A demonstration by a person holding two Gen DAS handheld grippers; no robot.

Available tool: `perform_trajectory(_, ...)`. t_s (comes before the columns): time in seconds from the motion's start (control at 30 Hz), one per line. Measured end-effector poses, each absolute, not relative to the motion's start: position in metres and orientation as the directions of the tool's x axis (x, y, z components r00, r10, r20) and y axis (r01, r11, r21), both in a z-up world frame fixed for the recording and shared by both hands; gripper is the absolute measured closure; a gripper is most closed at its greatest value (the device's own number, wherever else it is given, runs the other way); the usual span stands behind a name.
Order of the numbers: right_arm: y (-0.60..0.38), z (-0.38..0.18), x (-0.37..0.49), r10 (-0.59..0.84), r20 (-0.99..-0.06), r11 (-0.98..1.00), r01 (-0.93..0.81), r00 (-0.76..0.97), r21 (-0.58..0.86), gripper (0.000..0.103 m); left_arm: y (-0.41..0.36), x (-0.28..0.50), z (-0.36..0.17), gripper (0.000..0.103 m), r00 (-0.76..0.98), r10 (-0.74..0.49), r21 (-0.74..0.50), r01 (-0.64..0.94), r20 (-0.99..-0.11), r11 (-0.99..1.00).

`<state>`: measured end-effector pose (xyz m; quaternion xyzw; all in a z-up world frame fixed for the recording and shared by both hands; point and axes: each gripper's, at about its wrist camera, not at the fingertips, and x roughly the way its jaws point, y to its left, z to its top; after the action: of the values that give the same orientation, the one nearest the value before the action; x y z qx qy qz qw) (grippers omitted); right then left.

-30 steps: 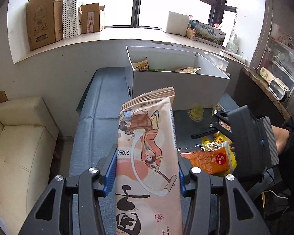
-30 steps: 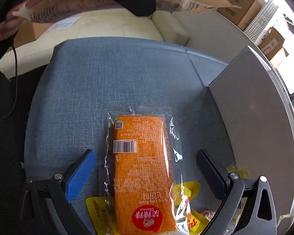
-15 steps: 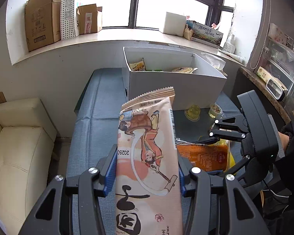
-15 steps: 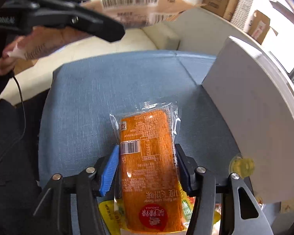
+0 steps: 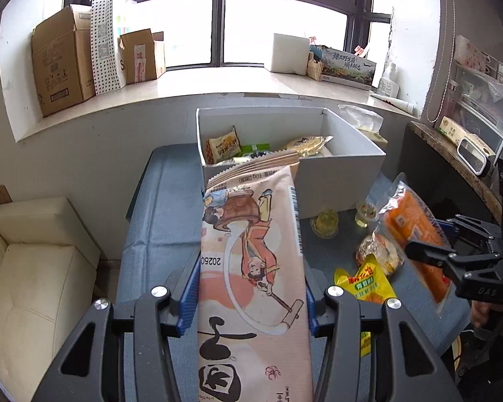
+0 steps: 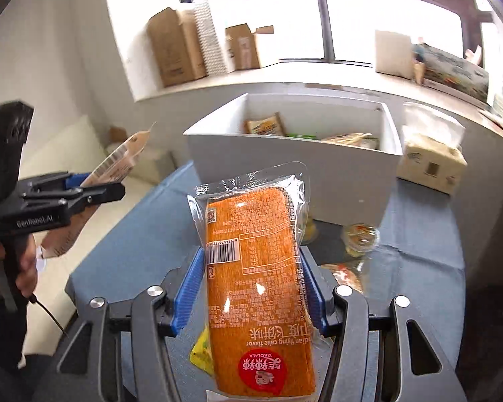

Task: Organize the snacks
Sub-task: 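Lower both packs into the box and open both grippers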

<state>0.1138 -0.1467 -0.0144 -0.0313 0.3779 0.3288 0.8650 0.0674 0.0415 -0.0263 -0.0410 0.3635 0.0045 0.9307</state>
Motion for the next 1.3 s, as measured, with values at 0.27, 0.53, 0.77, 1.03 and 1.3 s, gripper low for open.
perform_trajectory(0.27,-0.178,0.038,0.166,0.518,-0.582,0.85,-0.453,0.626,0.269,0.043,0.038,0.149,0.005,0.049,0.763,-0.05,-0.129,-0.044,-0.644,0.991)
perform_trajectory(0.53,-0.146,0.042,0.261,0.486,-0.608,0.872,-0.393,0.628,0.291,0.043,0.04,0.259,0.012,0.049,0.742,-0.045,-0.136,-0.063,-0.669,0.989)
perform_trajectory(0.77,-0.12,0.034,0.332,0.461,-0.645,0.886,-0.358,0.61,0.295,0.005,0.052,0.313,-0.009,0.0,0.692,-0.134,-0.256,-0.076,-0.71,0.964)
perform_trajectory(1.03,-0.13,0.029,0.316,0.424,-0.638,0.903,-0.354,0.643,0.243,0.0,0.063,0.289,-0.002,0.0,0.717,-0.062,-0.175,-0.085,-0.694,0.981)
perform_trajectory(1.3,-0.136,0.043,0.285,0.481,-0.601,0.874,-0.403,0.638,0.271,0.0,0.058,0.255,0.01,0.0,0.749,-0.028,-0.118,-0.067,-0.662,0.991)
